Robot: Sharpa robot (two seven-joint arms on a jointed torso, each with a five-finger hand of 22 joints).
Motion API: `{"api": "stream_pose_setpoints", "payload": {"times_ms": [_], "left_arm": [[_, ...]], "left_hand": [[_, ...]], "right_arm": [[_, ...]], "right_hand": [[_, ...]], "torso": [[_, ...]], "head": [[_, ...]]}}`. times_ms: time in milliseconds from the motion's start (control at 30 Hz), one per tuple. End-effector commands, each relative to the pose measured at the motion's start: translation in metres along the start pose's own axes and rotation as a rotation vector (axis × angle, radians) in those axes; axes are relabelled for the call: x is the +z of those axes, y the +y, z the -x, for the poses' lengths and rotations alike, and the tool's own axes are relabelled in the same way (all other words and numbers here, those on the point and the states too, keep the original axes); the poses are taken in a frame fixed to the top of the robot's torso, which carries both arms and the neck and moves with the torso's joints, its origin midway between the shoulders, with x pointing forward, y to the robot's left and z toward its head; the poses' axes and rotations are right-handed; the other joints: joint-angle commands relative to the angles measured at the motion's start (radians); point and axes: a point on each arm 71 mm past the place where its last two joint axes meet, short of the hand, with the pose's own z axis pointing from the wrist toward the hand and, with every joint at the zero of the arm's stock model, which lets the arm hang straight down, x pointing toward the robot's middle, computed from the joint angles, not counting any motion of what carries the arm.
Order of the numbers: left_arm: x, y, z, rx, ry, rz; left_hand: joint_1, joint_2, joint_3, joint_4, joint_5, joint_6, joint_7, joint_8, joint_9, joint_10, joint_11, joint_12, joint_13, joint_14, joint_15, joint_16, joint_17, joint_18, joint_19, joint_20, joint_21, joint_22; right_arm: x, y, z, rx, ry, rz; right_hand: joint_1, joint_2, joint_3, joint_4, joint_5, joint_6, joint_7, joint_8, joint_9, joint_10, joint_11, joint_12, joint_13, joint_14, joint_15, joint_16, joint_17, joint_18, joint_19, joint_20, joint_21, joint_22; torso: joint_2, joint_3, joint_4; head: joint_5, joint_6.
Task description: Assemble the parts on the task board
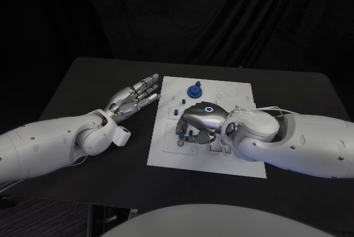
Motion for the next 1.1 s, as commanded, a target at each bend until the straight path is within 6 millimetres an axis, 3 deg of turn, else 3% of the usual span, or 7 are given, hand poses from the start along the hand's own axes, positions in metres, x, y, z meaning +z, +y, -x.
{"api": "stream_pose_setpoints", "payload": {"times_ms": [33, 400, 600, 800, 1100], "left_arm": [[0.001, -0.001, -0.002, -0.013, 0.012, -0.025], [0.001, -0.001, -0.003, -0.015, 0.016, -0.023], [0.001, -0.001, -0.003, -0.015, 0.016, -0.021], [0.001, -0.001, -0.003, -0.017, 0.017, -0.019], [0.001, -0.001, -0.004, -0.018, 0.019, -0.018]], "left_hand": [[0.007, 0.0, 0.0, -0.005, 0.001, 0.001, 0.005, 0.003, 0.001, 0.0, 0.008, -0.003, 0.0, -0.002, 0.007, -0.003, -0.001, 0.016, 0.0, 0.003, 0.003, 0.0], [0.008, 0.001, 0.001, -0.006, 0.002, 0.002, 0.005, 0.003, 0.001, 0.0, 0.008, -0.003, -0.001, -0.002, 0.007, -0.003, -0.001, 0.016, 0.001, 0.003, 0.003, -0.001], [0.008, 0.001, 0.001, -0.006, 0.002, 0.002, 0.005, 0.003, 0.001, 0.0, 0.008, -0.003, -0.001, -0.002, 0.007, -0.003, -0.001, 0.016, 0.001, 0.003, 0.003, -0.001], [0.008, 0.001, 0.001, -0.006, 0.002, 0.002, 0.005, 0.003, 0.001, 0.0, 0.008, -0.003, -0.001, -0.002, 0.007, -0.003, -0.001, 0.016, 0.001, 0.003, 0.003, -0.001], [0.008, 0.003, 0.002, -0.007, 0.003, 0.002, 0.006, 0.003, 0.001, 0.0, 0.008, -0.003, 0.0, -0.002, 0.007, -0.003, -0.001, 0.016, 0.0, 0.002, 0.003, -0.002]], "right_arm": [[0.001, 0.001, -0.003, -0.036, 0.009, 0.017], [0.003, 0.003, -0.01, -0.028, 0.018, 0.022], [0.002, 0.004, -0.012, -0.025, 0.023, 0.023], [0.003, 0.006, -0.014, -0.022, 0.029, 0.024], [0.003, 0.003, -0.018, -0.02, 0.052, 0.011]], "right_hand": [[0.005, 0.007, 0.0, -0.004, 0.004, 0.006, -0.002, 0.002, 0.027, 0.007, 0.001, -0.004, 0.001, 0.046, -0.005, 0.004, -0.001, -0.012, 0.011, -0.004, 0.006, 0.179], [0.007, 0.008, 0.002, -0.006, 0.004, 0.007, -0.001, 0.002, 0.029, 0.008, 0.001, -0.006, 0.001, 0.046, -0.006, 0.005, -0.001, -0.012, 0.011, -0.004, 0.006, 0.178], [0.007, 0.008, 0.002, -0.006, 0.004, 0.007, -0.001, 0.002, 0.029, 0.008, 0.001, -0.006, 0.001, 0.046, -0.006, 0.005, -0.001, -0.012, 0.011, -0.004, 0.006, 0.178], [0.007, 0.009, 0.002, -0.007, 0.004, 0.008, -0.001, 0.003, 0.029, 0.009, 0.001, -0.006, 0.001, 0.046, -0.006, 0.004, -0.002, -0.012, 0.01, -0.004, 0.005, 0.178], [0.006, 0.008, 0.002, -0.008, 0.004, 0.008, -0.001, 0.003, 0.029, 0.009, 0.001, -0.006, 0.001, 0.045, -0.006, 0.003, -0.004, -0.011, 0.01, -0.004, 0.002, 0.177]], "torso": [[0.001, 0.0, -0.0025], [0.0, -0.0009, 0.0], [0.001, -0.0003, -0.0028], [0.0, -0.0009, -0.0003], [0.0, -0.0012, -0.0017]], "head": [[0.002, 0.0], [-0.001, 0.0], [0.003, 0.0], [0.0, 0.0], [0.001, 0.0]]}}
